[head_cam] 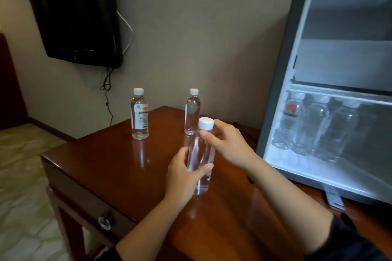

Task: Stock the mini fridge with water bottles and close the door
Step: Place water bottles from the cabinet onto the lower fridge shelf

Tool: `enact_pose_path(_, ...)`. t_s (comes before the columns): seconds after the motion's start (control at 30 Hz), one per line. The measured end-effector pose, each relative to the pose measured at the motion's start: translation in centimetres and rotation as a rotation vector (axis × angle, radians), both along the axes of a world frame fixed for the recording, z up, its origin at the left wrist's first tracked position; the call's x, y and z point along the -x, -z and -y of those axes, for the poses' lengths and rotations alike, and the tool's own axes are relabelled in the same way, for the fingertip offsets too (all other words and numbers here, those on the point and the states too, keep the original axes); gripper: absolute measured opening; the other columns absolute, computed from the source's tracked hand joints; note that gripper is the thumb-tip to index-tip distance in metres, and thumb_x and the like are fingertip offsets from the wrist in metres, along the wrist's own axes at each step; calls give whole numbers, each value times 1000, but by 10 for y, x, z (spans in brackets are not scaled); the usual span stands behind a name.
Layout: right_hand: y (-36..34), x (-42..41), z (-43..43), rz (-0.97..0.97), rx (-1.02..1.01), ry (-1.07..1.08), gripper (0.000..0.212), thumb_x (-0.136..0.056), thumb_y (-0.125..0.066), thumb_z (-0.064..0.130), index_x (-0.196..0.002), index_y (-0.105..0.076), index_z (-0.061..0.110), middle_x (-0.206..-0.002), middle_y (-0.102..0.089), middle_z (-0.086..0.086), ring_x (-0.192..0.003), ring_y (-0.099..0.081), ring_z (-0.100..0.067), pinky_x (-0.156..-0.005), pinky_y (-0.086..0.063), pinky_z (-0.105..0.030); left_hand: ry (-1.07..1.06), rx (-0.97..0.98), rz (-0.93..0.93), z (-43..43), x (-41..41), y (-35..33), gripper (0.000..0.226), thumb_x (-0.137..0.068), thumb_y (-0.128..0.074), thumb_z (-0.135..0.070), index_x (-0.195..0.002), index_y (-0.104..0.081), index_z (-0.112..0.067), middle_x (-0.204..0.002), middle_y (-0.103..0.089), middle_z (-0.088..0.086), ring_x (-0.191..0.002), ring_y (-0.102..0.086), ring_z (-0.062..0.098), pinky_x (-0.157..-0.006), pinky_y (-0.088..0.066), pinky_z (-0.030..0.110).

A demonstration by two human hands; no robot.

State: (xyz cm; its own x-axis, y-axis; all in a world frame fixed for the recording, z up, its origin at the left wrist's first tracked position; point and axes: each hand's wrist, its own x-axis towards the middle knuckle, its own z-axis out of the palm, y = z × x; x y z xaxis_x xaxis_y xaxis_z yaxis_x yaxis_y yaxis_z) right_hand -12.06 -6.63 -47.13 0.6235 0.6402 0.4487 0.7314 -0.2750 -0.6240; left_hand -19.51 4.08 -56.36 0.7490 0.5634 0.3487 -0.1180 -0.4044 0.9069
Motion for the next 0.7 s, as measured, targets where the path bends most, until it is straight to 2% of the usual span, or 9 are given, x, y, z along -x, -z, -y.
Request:
enact_pose_path(0.07,-3,6,21,-23,10,-4,24,-88,-62,35,-107,-62,21,-98,-71,5,-92,-66,-8,-88,-53,-38,28,-9,-10,16,3,-2,41,-67,-76,-44,-102,-55,-35,-101,-66,-14,-94,-64,6,-85,-55,32)
enact_pose_path(0.17,-7,12,53,-2,76,26,36,-80,-70,36,-110,-56,23,-99,-68,8,-91,-65,-9,-81,-52,-30,95,15,28,43,3,-10,37,-68,-78,-38,-98,-57,-35,-96,-69,-11,-91,-66,6,-85,-56,37)
enact_pose_path(0.23,-9,14,73,38,97,96,42,-77,-72,38,-111,-52,22,-98,-67,5,-89,-64,-14,-79,-50,-32,143,42,65,64,-2,-17,34,-64,-78,-40,-91,-58,-34,-91,-70,-7,-87,-67,8,-82,-56,41)
enact_pose_path(0.33,-16,12,101,103,100,203,43,-77,-71,39,-110,-52,19,-93,-65,3,-84,-61,-18,-76,-47,-35,195,90,98,95,-14,-27,44,-52,-76,-52,-85,-59,-29,-82,-70,1,-79,-68,16,-77,-55,48)
enact_pose_path(0.47,-27,4,140,113,99,314,46,-79,-70,41,-113,-52,16,-92,-63,0,-82,-59,-23,-81,-49,-41,271,77,81,134,-36,-38,51,-48,-72,-54,-90,-60,-27,-84,-70,-5,-81,-67,9,-77,-56,42)
enact_pose_path(0.57,-34,-4,166,110,88,400,47,-81,-68,40,-119,-51,16,-98,-59,4,-92,-56,-21,-88,-46,-40,318,67,63,158,-56,-46,44,-56,-79,-43,-93,-60,-30,-91,-70,-7,-87,-66,9,-80,-55,35)
enact_pose_path(0.7,-40,-23,193,98,78,499,46,-82,-67,40,-119,-51,17,-114,-63,-3,-111,-56,-25,-91,-44,-38,369,51,33,187,-85,-51,52,-73,-76,-31,-120,-57,-23,-113,-63,-1,-105,-59,13,-91,-49,30)
